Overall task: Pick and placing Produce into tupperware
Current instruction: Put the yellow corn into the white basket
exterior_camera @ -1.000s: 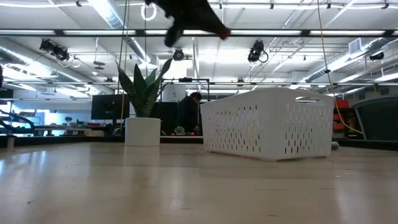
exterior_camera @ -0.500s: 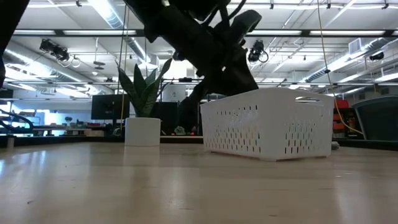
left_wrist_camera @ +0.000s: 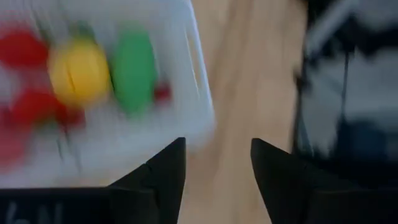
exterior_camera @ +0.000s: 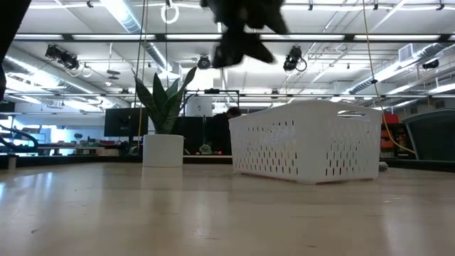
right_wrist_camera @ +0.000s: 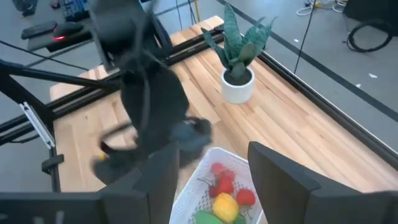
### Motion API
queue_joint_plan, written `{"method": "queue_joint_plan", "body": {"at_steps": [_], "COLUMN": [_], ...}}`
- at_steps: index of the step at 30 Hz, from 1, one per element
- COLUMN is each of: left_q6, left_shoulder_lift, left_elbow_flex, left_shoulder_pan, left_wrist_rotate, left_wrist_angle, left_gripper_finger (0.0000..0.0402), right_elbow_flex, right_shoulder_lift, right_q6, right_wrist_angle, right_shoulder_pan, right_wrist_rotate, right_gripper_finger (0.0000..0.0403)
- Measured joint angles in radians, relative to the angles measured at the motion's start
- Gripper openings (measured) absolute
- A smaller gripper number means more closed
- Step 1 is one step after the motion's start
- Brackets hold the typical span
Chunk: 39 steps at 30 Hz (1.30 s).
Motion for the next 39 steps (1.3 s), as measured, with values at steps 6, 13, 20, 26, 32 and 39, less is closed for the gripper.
{"method": "queue_joint_plan", "body": {"at_steps": [6,13,20,26,32,39], "left_q6": [0.119,0.069,-0.114,-0.325,-0.376,-0.351], "left_shoulder_lift": [-0.003,-0.002,-0.002,-0.001,-0.001,-0.001], "left_elbow_flex": [0.181,0.151,-0.035,-0.218,-0.309,-0.361], "left_shoulder_pan": [-0.086,-0.317,-0.512,-0.571,-0.568,-0.570], "left_wrist_rotate": [0.142,0.062,-0.074,-0.190,-0.197,-0.192], "left_wrist_angle": [-0.565,-0.715,-0.498,-0.377,-0.304,-0.192], "left_gripper_finger": [0.0181,0.0170,0.0182,0.0189,0.0180,0.0178], "right_elbow_flex": [0.000,0.000,0.000,0.000,0.000,0.000], "right_shoulder_lift": [0.000,0.000,0.000,0.000,0.000,0.000], "right_q6": [0.003,-0.021,-0.051,-0.066,-0.063,-0.048], "right_wrist_angle": [-0.006,-0.006,-0.006,-0.006,-0.006,-0.006], "right_shoulder_pan": [0.000,0.000,0.000,0.000,0.000,0.000], "right_wrist_rotate": [0.000,0.000,0.000,0.000,-0.008,-0.059], "right_gripper_finger": [0.0202,0.0200,0.0200,0.0199,0.0199,0.0199]}}
